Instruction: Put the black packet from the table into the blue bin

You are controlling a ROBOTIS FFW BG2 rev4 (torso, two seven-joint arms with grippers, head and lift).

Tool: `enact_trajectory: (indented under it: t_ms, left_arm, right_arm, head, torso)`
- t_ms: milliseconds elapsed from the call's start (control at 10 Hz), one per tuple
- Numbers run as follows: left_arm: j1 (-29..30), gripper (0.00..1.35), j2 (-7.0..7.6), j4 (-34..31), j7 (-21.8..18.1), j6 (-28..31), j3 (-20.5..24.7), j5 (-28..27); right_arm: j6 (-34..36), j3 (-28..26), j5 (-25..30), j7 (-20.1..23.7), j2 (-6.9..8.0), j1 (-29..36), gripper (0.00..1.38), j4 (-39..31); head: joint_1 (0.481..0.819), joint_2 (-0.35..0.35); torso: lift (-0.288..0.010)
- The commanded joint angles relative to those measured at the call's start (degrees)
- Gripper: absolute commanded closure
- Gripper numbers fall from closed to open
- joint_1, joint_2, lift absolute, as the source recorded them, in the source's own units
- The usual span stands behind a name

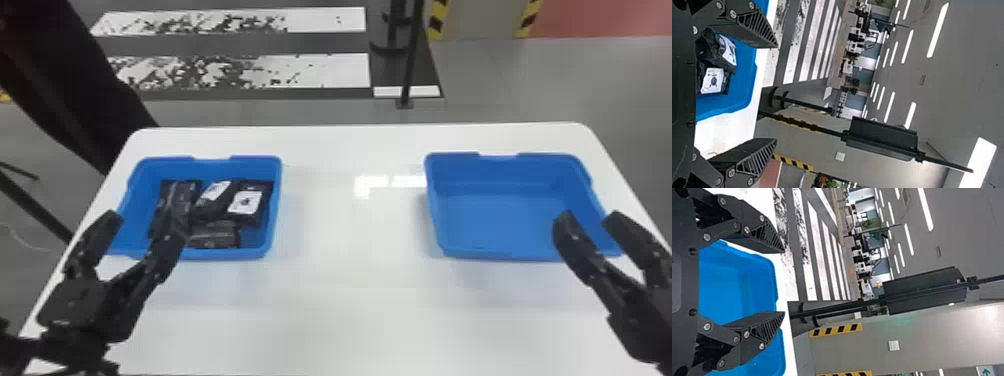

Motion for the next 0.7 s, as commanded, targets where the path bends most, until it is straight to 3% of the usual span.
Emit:
enact_trajectory:
  t_ms: [0, 600]
  left_arm:
    - [0.1, 0.19, -0.15, 0.0, 0.0, 0.3, 0.0, 0.1]
    - [-0.1, 0.19, -0.15, 0.0, 0.1, 0.0, 0.0, -0.4]
  right_arm:
    - [0.0, 0.0, 0.1, 0.0, 0.05, 0.2, 0.51, -0.3]
    - [0.0, 0.0, 0.0, 0.0, 0.05, 0.0, 0.51, -0.1]
  head:
    - [0.695, 0.047]
    - [0.695, 0.048]
  torso:
    - [-0.110]
    - [-0.110]
